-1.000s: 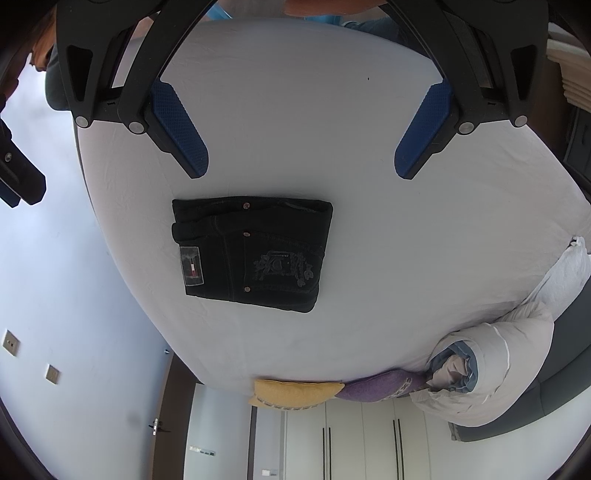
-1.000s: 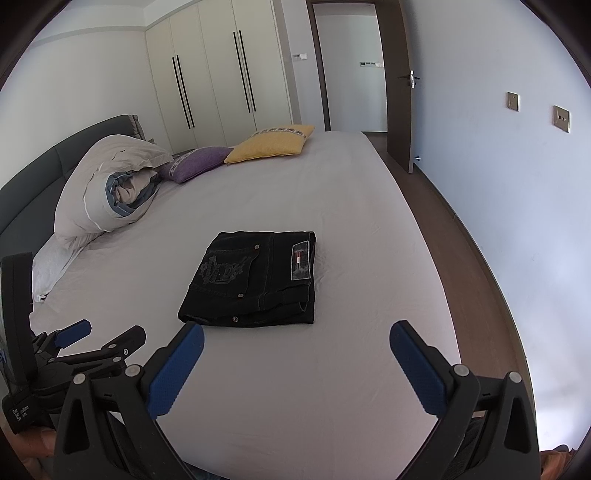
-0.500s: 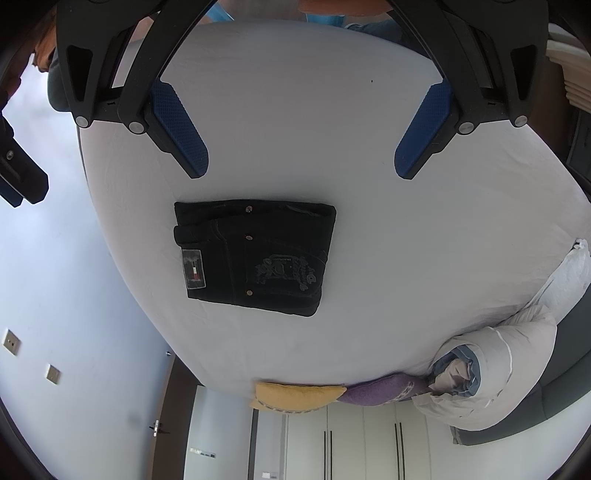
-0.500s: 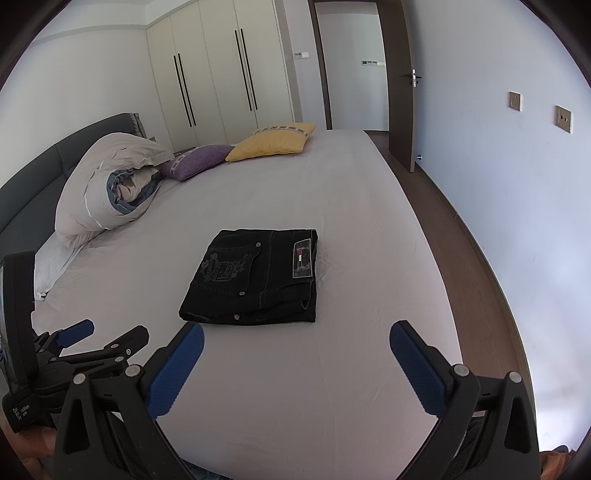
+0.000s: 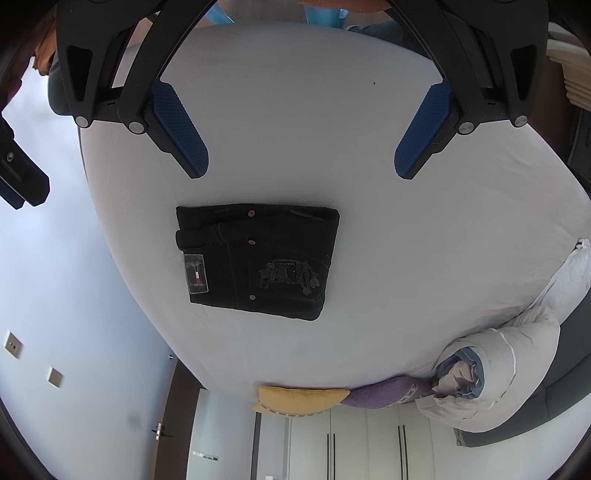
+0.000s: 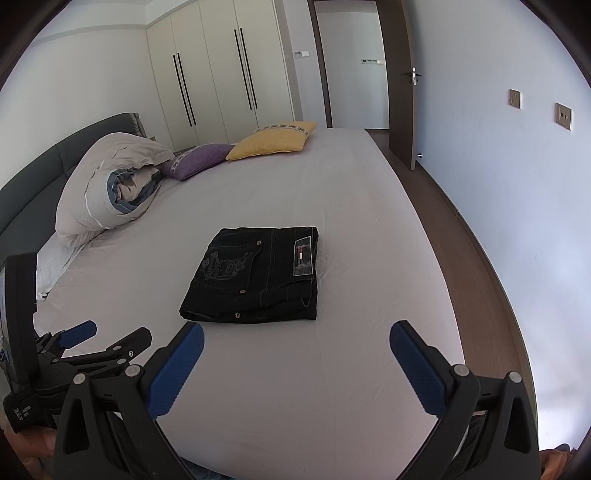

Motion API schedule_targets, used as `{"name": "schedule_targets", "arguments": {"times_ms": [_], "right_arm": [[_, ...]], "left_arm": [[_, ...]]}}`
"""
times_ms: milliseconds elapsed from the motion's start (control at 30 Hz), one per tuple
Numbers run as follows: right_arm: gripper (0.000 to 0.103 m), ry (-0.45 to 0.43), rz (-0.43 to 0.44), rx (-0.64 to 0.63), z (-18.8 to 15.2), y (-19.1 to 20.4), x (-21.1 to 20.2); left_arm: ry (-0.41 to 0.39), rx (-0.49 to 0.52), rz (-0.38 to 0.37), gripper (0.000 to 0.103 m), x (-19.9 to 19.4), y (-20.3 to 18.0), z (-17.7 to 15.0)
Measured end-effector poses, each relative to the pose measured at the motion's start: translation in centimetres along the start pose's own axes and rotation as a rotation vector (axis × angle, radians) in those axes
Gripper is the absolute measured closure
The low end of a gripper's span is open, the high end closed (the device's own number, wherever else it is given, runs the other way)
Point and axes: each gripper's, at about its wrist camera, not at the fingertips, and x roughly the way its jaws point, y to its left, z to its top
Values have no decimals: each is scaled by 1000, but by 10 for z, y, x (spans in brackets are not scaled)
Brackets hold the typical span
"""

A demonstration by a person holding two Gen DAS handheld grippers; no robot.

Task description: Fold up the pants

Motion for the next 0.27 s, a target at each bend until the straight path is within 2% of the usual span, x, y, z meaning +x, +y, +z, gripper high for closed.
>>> {"name": "schedule_targets", "arguments": {"times_ms": [267], "right_arm": [[0,1,1,3,0,-1,0]], "left_arm": [[-5,0,10,0,0,3,-1]]}}
